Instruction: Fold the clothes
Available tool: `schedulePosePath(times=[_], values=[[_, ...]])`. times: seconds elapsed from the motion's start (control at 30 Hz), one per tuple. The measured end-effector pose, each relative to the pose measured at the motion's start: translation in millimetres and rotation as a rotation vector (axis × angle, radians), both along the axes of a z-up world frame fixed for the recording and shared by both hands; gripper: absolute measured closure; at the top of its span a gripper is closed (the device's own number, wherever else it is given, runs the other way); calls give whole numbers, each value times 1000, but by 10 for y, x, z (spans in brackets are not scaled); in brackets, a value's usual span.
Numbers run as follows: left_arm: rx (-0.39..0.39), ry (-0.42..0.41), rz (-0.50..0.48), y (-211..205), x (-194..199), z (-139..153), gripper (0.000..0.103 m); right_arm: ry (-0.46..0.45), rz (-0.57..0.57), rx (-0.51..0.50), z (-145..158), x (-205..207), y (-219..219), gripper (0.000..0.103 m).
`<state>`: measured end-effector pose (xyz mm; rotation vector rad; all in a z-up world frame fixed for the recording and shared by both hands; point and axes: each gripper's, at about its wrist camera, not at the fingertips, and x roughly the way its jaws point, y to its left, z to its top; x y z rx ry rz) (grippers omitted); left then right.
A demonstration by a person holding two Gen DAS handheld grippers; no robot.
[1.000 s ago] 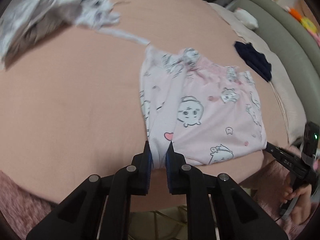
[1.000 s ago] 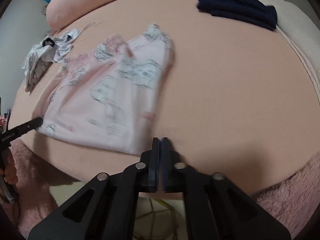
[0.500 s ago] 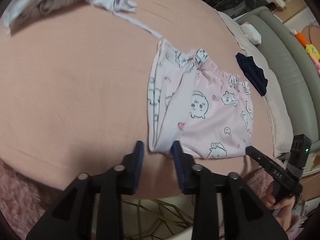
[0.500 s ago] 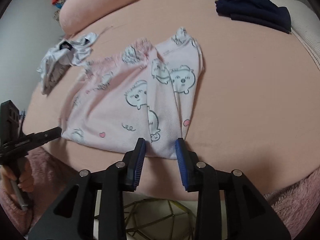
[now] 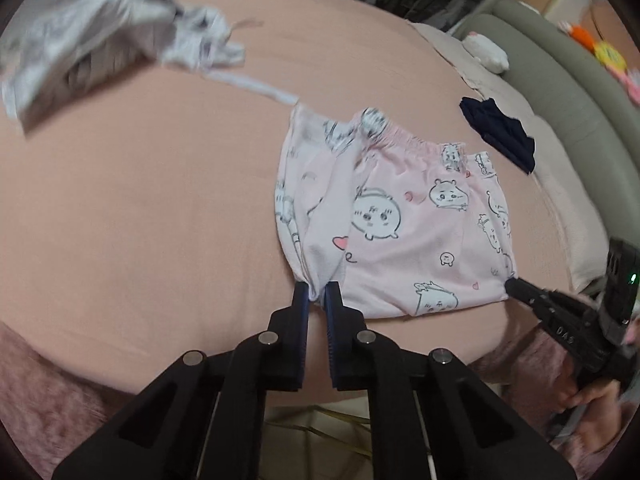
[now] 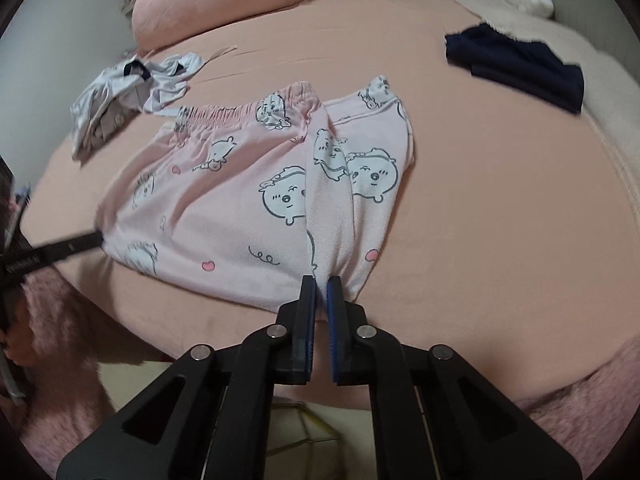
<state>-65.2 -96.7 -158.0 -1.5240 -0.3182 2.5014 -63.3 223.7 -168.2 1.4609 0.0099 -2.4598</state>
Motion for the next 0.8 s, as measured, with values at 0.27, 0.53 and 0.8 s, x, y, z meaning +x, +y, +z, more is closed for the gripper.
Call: schedulePosePath(times=[0.27, 0.53, 0.8], values=[[22, -76, 151, -404, -22, -111, 101, -11, -65, 93, -67, -14, 203, 101], [-14, -7, -23, 43, -212, -56, 100, 98, -27, -76, 268, -28, 144, 98], [-76, -43, 35, -136, -291, -173, 100, 14, 12, 78, -54, -93, -2, 103]])
